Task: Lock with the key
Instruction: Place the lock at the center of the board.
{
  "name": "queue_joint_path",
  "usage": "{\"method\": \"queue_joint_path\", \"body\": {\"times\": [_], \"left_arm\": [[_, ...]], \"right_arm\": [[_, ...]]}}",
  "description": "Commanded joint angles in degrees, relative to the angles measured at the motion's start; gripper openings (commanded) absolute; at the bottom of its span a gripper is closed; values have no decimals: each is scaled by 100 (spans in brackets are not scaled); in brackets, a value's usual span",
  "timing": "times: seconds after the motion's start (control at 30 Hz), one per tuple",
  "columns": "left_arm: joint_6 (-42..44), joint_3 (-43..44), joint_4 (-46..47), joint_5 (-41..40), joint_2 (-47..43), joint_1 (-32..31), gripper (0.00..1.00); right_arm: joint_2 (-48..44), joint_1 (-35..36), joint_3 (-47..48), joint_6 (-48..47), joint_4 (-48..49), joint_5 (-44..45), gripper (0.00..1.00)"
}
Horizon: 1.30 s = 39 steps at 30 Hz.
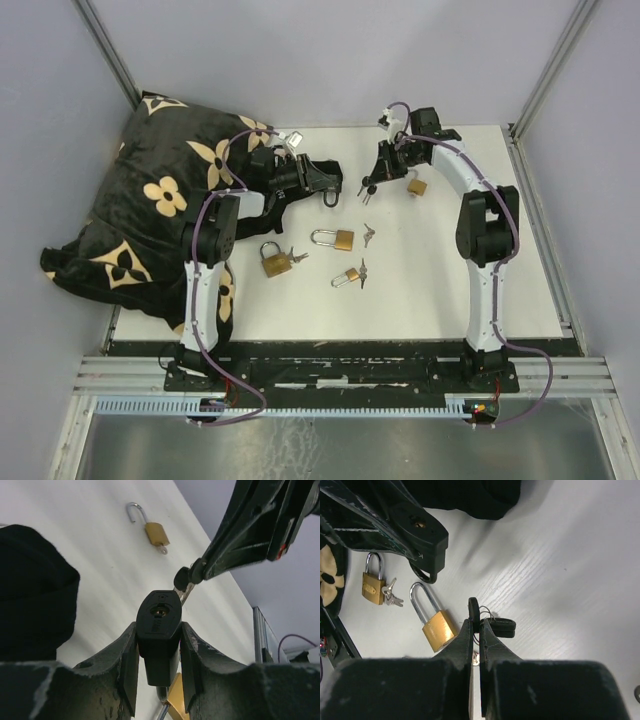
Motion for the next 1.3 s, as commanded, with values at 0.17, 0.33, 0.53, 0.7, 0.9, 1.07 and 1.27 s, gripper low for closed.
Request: {"method": "queue_joint_path", "body": {"times": [0.17, 0.33, 0.53, 0.7, 0.9, 1.07, 1.27], "left_arm": [[-237, 856, -1534, -1163, 151, -215, 3], [105, 1426, -2800, -1714, 378, -459, 8], [702, 1431, -4005, -3113, 79, -500, 32], [1326, 1703, -4777, -3873, -469, -537, 59], [2057, 1744, -5297, -4586, -1166, -643, 70], [2440, 1343, -5348, -4831, -1954, -707, 73], [2605, -354, -4083, -4788, -3595, -669, 81]], "right_arm": [[769, 99, 594, 958, 117, 141, 5], [1318, 171, 1093, 1150, -174, 114, 8], [1157, 168, 1374, 442, -623, 984, 44], [374, 34, 1051, -192, -696, 1252, 59], [-769, -230, -165, -603, -237, 1297, 69], [-672, -735, -292, -541, -308, 1427, 73], [-250, -1182, -276, 245, 6, 1958, 74]]}}
